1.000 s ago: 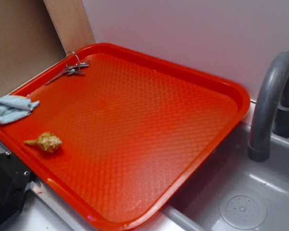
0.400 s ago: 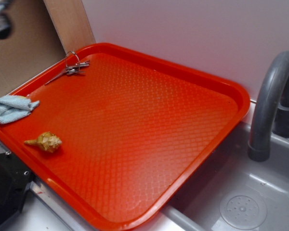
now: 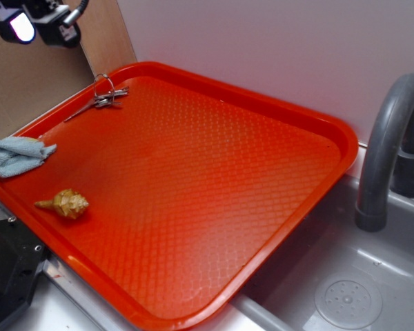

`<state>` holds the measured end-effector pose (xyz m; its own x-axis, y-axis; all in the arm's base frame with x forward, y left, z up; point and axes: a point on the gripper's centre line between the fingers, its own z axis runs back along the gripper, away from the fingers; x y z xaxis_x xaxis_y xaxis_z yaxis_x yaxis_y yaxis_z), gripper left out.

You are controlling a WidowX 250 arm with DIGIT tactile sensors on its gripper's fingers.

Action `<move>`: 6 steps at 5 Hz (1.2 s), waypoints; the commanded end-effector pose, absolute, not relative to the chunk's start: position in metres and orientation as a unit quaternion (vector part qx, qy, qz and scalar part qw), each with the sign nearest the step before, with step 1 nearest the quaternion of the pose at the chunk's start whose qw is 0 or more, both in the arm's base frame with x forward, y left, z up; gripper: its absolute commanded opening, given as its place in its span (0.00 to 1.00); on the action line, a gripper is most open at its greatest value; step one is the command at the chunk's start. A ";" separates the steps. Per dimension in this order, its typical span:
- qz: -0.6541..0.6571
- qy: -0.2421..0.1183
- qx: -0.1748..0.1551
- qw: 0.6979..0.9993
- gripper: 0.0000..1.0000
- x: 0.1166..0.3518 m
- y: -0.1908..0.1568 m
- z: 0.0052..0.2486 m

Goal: Grab the silver keys.

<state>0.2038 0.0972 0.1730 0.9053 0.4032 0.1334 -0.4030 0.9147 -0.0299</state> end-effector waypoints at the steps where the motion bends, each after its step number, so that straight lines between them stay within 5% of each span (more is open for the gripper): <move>1: 0.303 -0.088 0.038 0.948 1.00 0.255 0.149 0.154; 2: 0.352 -0.097 0.053 0.930 1.00 0.269 0.157 0.149; 4: 0.567 -0.087 0.108 0.812 1.00 0.256 0.153 0.146; 5: 0.651 -0.082 0.076 0.751 1.00 0.241 0.154 0.140; 6: 0.659 -0.118 0.030 0.742 1.00 0.232 0.160 0.133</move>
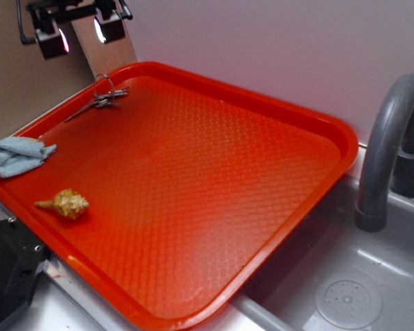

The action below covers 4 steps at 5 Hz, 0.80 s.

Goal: Grab the silver keys.

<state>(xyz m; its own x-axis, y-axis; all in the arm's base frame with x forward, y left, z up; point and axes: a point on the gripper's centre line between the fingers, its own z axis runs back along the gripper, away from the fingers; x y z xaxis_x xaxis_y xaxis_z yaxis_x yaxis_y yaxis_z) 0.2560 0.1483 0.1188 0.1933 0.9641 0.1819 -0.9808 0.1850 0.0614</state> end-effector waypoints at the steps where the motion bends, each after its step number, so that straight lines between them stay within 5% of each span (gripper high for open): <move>1: 0.653 -0.114 0.038 0.748 1.00 0.235 0.171 0.113; 4: 0.645 -0.064 0.064 0.758 1.00 0.261 0.188 0.068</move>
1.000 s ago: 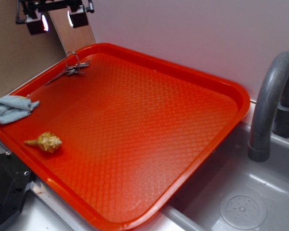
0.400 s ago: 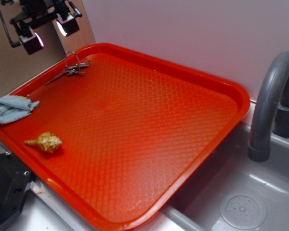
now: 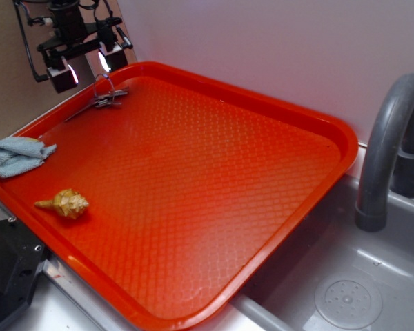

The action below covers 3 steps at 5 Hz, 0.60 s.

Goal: Grab the silver keys.

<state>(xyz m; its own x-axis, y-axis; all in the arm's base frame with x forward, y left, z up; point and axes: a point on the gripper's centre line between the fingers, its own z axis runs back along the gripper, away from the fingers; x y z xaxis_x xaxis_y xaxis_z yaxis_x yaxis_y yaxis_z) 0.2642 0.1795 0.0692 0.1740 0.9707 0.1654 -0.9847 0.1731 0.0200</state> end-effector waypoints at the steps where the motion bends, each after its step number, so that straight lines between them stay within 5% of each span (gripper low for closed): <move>1: 0.641 -0.053 0.067 0.762 0.99 0.263 0.187 0.062; 2: 0.645 -0.050 0.065 0.760 0.00 0.265 0.183 0.061; 3: 0.639 -0.043 0.057 0.766 0.00 0.267 0.183 0.061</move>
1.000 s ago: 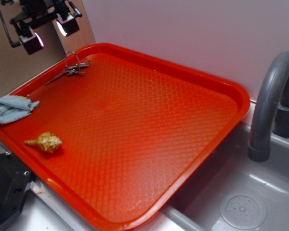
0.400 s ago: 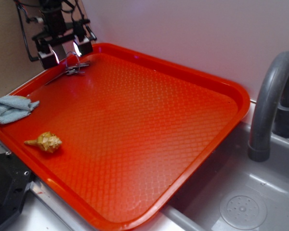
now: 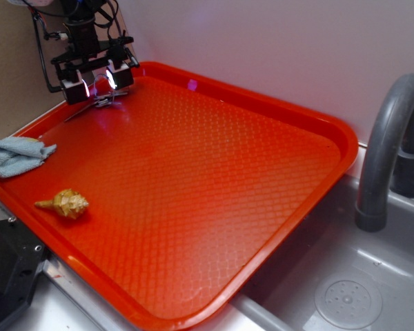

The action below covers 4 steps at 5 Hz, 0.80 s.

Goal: Grab the silver keys.

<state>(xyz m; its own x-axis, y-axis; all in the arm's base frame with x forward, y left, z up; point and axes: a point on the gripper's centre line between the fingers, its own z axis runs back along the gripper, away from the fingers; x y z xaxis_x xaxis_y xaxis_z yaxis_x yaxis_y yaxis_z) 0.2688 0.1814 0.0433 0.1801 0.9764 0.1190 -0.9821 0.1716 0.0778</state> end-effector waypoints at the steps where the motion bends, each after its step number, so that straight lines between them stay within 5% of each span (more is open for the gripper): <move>1: 0.616 -0.035 0.047 0.785 0.00 0.268 0.184 0.066; 2: 0.562 -0.014 0.043 0.826 0.00 0.270 0.183 0.073; 4: 0.341 -0.057 -0.010 0.938 0.00 0.257 0.135 0.160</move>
